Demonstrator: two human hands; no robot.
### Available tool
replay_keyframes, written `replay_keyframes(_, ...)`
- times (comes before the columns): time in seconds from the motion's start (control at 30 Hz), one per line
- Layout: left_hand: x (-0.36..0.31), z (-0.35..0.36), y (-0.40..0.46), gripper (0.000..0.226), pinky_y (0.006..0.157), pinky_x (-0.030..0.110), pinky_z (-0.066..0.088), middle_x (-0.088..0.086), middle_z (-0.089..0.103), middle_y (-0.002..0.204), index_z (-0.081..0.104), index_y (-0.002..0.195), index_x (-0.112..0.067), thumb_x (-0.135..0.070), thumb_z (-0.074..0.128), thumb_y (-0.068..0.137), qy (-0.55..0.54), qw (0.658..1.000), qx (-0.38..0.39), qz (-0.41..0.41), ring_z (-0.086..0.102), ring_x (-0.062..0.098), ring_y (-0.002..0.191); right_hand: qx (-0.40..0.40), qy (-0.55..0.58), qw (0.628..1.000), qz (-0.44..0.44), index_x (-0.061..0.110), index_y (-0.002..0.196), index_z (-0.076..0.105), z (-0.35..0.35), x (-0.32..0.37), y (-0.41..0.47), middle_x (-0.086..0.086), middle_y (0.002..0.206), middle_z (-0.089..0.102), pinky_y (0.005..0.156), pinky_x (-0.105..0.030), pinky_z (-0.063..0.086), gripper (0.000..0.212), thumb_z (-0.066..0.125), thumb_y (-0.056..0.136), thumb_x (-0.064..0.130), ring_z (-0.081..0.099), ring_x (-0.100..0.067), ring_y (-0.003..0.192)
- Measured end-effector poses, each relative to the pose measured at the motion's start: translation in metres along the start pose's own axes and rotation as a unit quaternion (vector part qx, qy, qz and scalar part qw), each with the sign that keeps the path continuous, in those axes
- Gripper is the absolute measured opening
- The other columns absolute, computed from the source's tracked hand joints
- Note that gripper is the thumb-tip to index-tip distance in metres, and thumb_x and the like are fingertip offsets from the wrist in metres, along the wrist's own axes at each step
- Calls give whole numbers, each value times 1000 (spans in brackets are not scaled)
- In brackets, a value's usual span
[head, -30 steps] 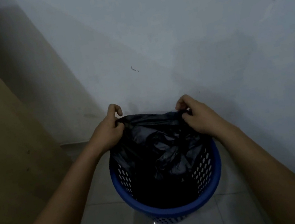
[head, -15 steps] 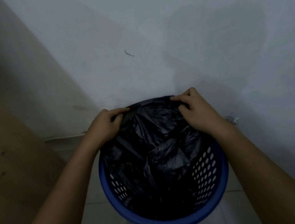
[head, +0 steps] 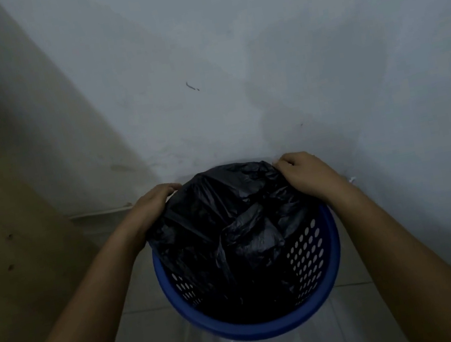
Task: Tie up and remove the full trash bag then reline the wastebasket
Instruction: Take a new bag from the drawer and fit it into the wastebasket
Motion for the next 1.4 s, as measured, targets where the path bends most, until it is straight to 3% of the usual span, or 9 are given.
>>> replay_keyframes(0.2, -12, -45, -43, 51, 61, 35, 37, 6, 53, 65, 48, 72, -14, -54, 54, 103, 123, 962, -195, 147, 55, 24, 63, 80, 6, 996, 33, 22, 147, 54, 2, -6, -27, 1, 136, 58, 95, -28, 41, 48, 45, 110, 52, 57, -18, 119)
replay_keyframes(0.33, -22, -43, -82, 72, 49, 27, 37, 4, 48, 54, 47, 66, -4, -68, 54, 96, 167, 967, -138, 135, 50, 17, 48, -91, -71, 993, 0, 16, 111, 49, -33, -4, -59, -2, 104, 57, 64, -33, 41, 45, 62, 101, 57, 60, -22, 89)
replay_keyframes(0.43, -14, -32, -104, 59, 43, 28, 47, 6, 70, 67, 66, 78, -6, -63, 64, 94, 202, 975, -51, 71, 65, 21, 49, -98, -113, 988, 26, 13, 88, 53, -42, -8, -78, -4, 85, 62, 56, -31, 34, 44, 59, 104, 54, 65, -28, 84)
replay_keyframes(0.6, 7, -23, -125, 37, 54, 32, 60, 8, 76, 93, 72, 94, -7, -42, 64, 102, 137, 990, 41, -20, 78, 23, 64, -43, -125, 990, 48, 14, 105, 59, -39, -4, -102, -4, 100, 65, 60, -29, 41, 40, 67, 99, 53, 62, -21, 89)
replay_keyframes(0.9, 23, -55, -121, 46, 45, 32, 58, 16, 66, 56, 64, 77, 5, -32, 64, 104, 52, 993, -98, -41, 65, 23, 44, -94, -51, 994, -31, 28, 114, 60, -37, 10, -111, -3, 107, 70, 65, -30, 52, 27, 68, 97, 9, 67, -16, 88)
replay_keyframes(1.1, 28, -72, -124, 40, 67, 39, 59, 24, 75, 98, 69, 94, 1, -36, 60, 105, 65, 987, -146, 26, 75, 38, 83, -77, -237, 958, -139, 22, 126, 69, -12, 19, -113, -8, 135, 49, 90, -42, 54, 40, 64, 91, 1, 57, -31, 114)
replay_keyframes(1.2, 1, -80, -131, 53, 97, 48, 52, 21, 60, 134, 59, 136, -9, -51, 56, 104, 202, 949, -210, 121, 59, 42, 121, -167, -242, 931, -217, 19, 130, 64, -22, 41, -121, -7, 139, 51, 86, -47, 57, 44, 67, 90, 2, 59, -32, 110)
replay_keyframes(1.27, -28, -75, -144, 63, 103, 50, 46, 13, 56, 136, 54, 144, -20, -64, 51, 100, 299, 898, -247, 208, 50, 39, 126, -160, -198, 932, -259, 23, 151, 52, -19, 58, -120, -3, 153, 49, 98, -47, 53, 62, 64, 93, 4, 56, -29, 121)
replay_keyframes(1.4, -67, -15, -150, 90, 108, 45, 43, 4, 55, 146, 43, 156, -25, -86, 40, 89, 435, 844, -156, 273, 44, 30, 135, -36, -224, 943, -243, 39, 170, 8, 17, 69, -102, 0, 154, 53, 104, -49, 49, 82, 56, 105, 26, 50, -30, 129)
Point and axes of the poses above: each hand's wrist, its own y-axis towards the middle knuckle, its own z-axis out of the palm, x = y × z, the point moved 10 cm from there along y, towards the middle knuckle
